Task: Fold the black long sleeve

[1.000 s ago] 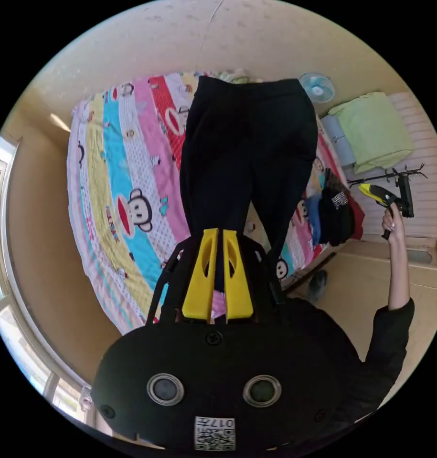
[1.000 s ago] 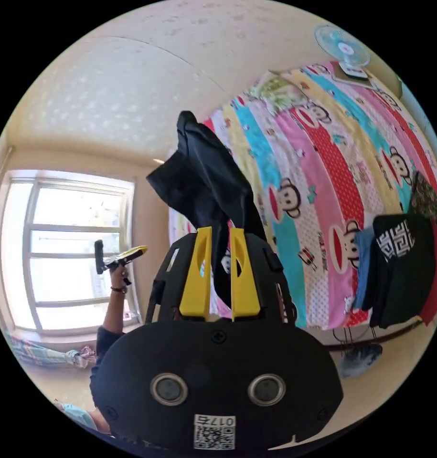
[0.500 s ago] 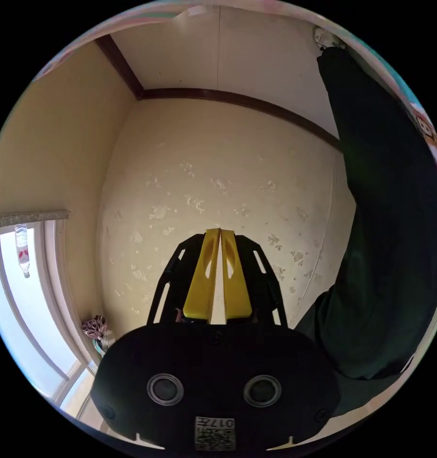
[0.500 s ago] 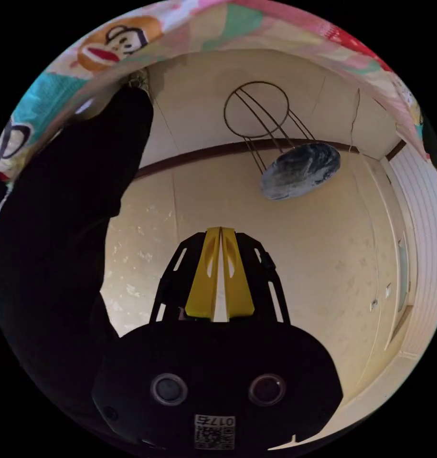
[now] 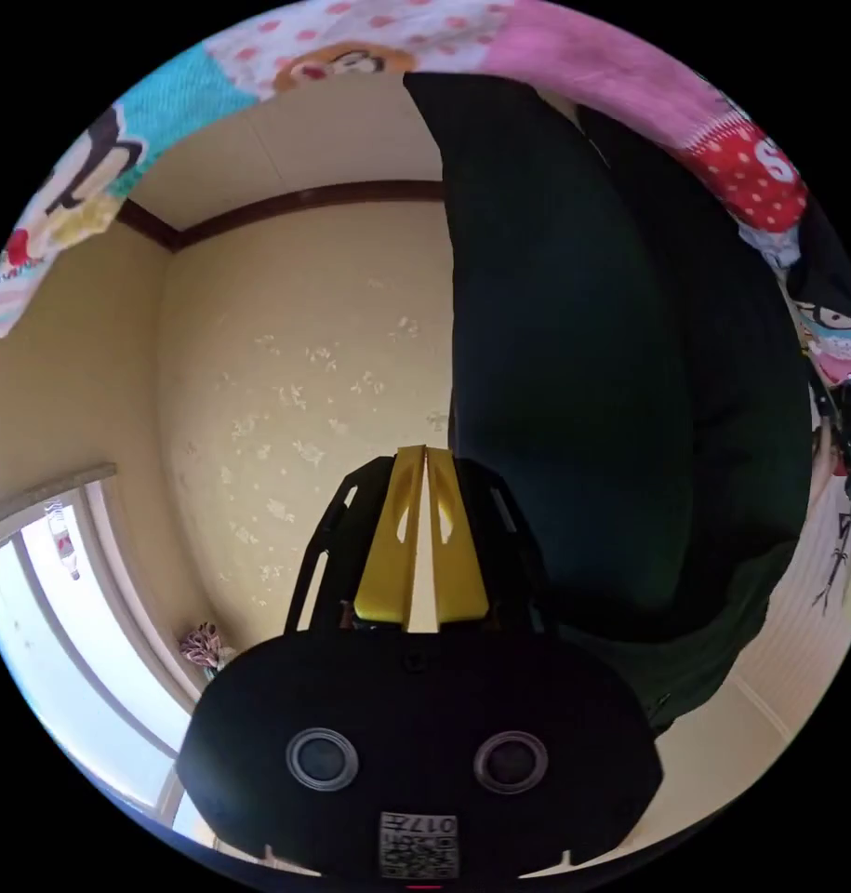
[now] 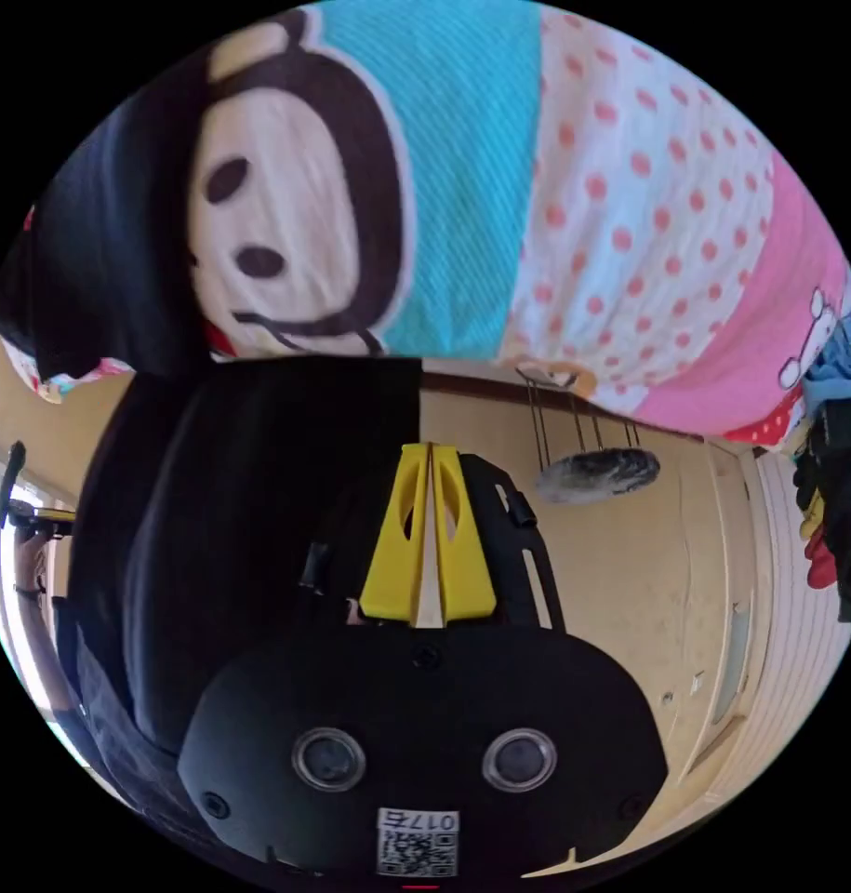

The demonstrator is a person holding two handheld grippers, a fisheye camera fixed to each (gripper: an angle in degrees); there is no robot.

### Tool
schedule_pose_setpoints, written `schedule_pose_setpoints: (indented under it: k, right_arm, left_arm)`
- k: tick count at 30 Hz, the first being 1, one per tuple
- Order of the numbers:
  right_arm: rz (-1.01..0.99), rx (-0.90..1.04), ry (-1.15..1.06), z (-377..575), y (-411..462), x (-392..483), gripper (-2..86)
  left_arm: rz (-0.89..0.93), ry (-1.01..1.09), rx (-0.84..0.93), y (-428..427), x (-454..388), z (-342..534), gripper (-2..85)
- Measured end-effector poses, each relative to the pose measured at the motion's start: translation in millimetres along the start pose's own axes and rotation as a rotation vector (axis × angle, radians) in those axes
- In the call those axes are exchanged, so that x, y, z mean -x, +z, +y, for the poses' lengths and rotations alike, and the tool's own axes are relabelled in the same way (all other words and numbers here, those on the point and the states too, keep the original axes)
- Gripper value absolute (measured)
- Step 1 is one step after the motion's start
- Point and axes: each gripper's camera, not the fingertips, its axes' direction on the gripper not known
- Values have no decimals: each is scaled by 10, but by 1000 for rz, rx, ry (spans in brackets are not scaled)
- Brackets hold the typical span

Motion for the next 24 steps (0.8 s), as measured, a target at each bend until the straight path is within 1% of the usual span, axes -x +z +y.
schedule_pose_setpoints:
  k: [1,3,4,6,8,10,11,12,13,14,15,16,17,18,19,20,21,22,23,24]
  right_arm:
    - [-65,-99,-38,15,-184,54,34]
    - [-178,-209,-126,44,-387,156,56]
    - [-239,-249,-182,51,-462,230,73]
    - [-297,-279,-247,53,-501,352,98]
    - [-342,-291,-296,53,-469,489,128]
    - [-361,-300,-338,50,-330,665,143]
    - [-355,-290,-335,37,-266,700,145]
    - [-312,-270,-311,13,-122,742,142]
    - [-242,-288,-283,34,-16,737,133]
    - [-215,-297,-277,58,27,720,125]
    - [-199,-292,-279,106,112,656,109]
    - [-185,-275,-273,165,189,550,66]
    - [-176,-266,-291,203,227,489,44]
    - [-280,-243,-429,312,301,350,40]
    - [-392,-253,-514,466,369,116,36]
    - [-439,-265,-548,558,406,-26,34]
    - [-528,-295,-619,758,493,-342,32]
    - [-607,-330,-641,977,621,-730,30]
    - [-647,-340,-631,1084,704,-938,30]
    - [-751,-361,-623,1317,892,-1368,29]
  left_arm:
    - [-36,0,-19,-65,-80,8,-6]
    - [-158,2,-125,-277,-364,47,-3]
    - [-180,2,-155,-313,-420,56,-2]
    - [-242,-3,-227,-340,-554,45,-2]
    - [-274,-25,-239,-258,-548,-17,-3]
    - [-256,-42,-259,-125,-465,-99,-4]
    - [-207,-43,-268,-11,-376,-168,-4]
    - [-143,-45,-268,139,-258,-252,-5]
    - [-111,-49,-263,228,-192,-299,-5]
    - [-55,-54,-240,435,-59,-399,-5]
    - [-17,-49,-207,662,60,-506,-5]
    - [-5,-46,-188,783,119,-564,-5]
    - [1,-44,-155,1023,238,-677,-5]
    - [-9,-48,-132,1248,366,-781,-5]
    - [-17,-53,-126,1348,430,-827,-5]
    - [-35,-65,-122,1538,575,-921,-5]
    - [-47,-76,-127,1702,729,-1012,-5]
    - [-50,-78,-133,1775,809,-1057,-5]
    - [-52,-80,-152,1903,975,-1147,-4]
    - [-55,-78,-173,2017,1143,-1235,-4]
